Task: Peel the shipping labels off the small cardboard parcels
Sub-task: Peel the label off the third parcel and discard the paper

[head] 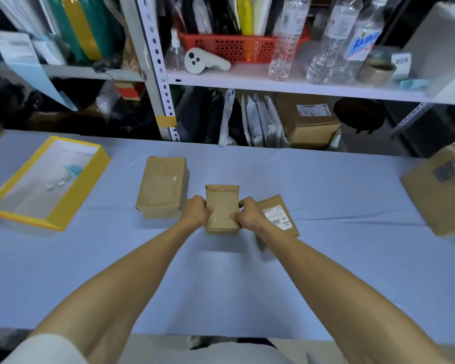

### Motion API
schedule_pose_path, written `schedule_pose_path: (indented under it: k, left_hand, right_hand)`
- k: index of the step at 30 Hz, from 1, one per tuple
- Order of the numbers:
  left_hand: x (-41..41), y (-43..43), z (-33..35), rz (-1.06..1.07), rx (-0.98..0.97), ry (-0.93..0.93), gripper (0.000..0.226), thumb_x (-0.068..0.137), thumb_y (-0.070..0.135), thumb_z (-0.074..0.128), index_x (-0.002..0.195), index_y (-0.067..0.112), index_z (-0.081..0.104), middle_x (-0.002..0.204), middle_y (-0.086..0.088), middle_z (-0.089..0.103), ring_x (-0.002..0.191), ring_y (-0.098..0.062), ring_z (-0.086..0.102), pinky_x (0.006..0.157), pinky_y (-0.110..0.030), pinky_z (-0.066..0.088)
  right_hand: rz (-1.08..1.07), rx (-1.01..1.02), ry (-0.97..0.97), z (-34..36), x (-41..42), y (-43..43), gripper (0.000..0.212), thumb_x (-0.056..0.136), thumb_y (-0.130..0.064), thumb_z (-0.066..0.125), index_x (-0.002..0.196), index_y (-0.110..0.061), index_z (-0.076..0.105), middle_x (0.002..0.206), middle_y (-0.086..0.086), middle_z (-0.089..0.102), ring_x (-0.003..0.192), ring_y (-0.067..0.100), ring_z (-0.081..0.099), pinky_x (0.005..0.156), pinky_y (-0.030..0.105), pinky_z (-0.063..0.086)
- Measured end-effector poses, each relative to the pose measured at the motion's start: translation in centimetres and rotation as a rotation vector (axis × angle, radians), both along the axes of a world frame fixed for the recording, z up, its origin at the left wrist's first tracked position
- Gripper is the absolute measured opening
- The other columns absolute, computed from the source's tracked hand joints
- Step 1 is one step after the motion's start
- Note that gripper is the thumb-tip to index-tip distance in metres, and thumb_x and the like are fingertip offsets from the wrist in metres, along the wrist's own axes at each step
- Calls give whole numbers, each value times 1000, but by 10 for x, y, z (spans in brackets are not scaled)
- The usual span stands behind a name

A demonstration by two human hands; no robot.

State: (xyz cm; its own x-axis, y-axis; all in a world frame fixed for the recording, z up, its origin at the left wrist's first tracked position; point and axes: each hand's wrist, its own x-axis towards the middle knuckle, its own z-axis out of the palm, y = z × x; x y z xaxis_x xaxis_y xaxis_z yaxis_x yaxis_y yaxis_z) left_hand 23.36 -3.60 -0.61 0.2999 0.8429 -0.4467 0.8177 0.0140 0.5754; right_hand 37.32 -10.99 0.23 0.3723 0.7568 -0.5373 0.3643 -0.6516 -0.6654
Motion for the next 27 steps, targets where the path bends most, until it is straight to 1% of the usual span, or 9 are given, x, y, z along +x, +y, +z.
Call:
schedule_pose_path:
  k: [5,8,10,13,15,18,20,24,27]
  left_hand:
    - [27,39,14,59,-7,2,17,87,10,53,72,6,47,103,-22,65,89,-34,62,70,-35,47]
    - [35,57,7,65,-41,23,11,88,11,55,84,2,58,102,-20,65,91,-33,64,75,-37,50]
    - [39,66,-3,94,-48,24,16,89,14,56,92,-1,62,105,-20,65,96,-34,64,75,-36,50]
    - [44,76,-12,118,-43,49,19,88,15,56,93,-2,63,106,-22,66,98,-36,64,76,-39,52]
    - [48,82,-17,120,-34,66,23,84,12,55,94,-7,64,100,-25,65,94,-37,65,72,-41,53]
    - [50,91,-20,93,-65,79,17,81,9,59,65,3,60,70,-16,60,68,-29,62,57,-37,47]
    - [50,95,-22,91,-80,73,21,80,9,63,60,6,57,66,-10,60,64,-24,61,55,-30,46]
    - [50,95,-21,72,-84,88,20,82,12,65,65,7,55,81,-14,66,76,-27,66,63,-33,51]
    - [53,92,-6,16,-91,163,12,87,12,59,95,4,57,109,-17,62,100,-30,62,75,-34,49]
  right_hand:
    - [-25,3,-42,14,16,40,36,81,-13,68,112,3,59,108,19,63,96,35,65,86,49,55]
    - [5,-38,-54,5,23,60,34,82,-15,68,110,1,57,112,17,61,94,29,63,80,39,55]
    - [23,-47,-63,0,27,71,29,84,-15,66,107,-1,55,111,15,59,93,27,59,73,32,47]
    - [33,-76,-67,-11,32,84,28,85,-15,65,108,-2,54,117,17,59,96,28,58,71,30,41]
    - [52,-92,-89,-16,37,92,27,84,-15,67,103,-4,53,118,17,59,99,30,59,72,31,43]
    - [121,-128,-120,-17,44,103,32,78,-14,73,93,-8,45,118,19,59,101,33,61,73,36,51]
    - [178,-150,-144,-14,46,108,39,77,-13,76,95,-10,41,120,18,58,105,34,60,75,34,50]
    - [217,-169,-168,-11,47,109,41,78,-14,76,105,-10,45,125,18,56,111,33,58,86,37,51]
    - [268,-193,-193,-5,43,106,40,84,-19,70,117,-4,51,124,17,57,111,33,58,87,36,48]
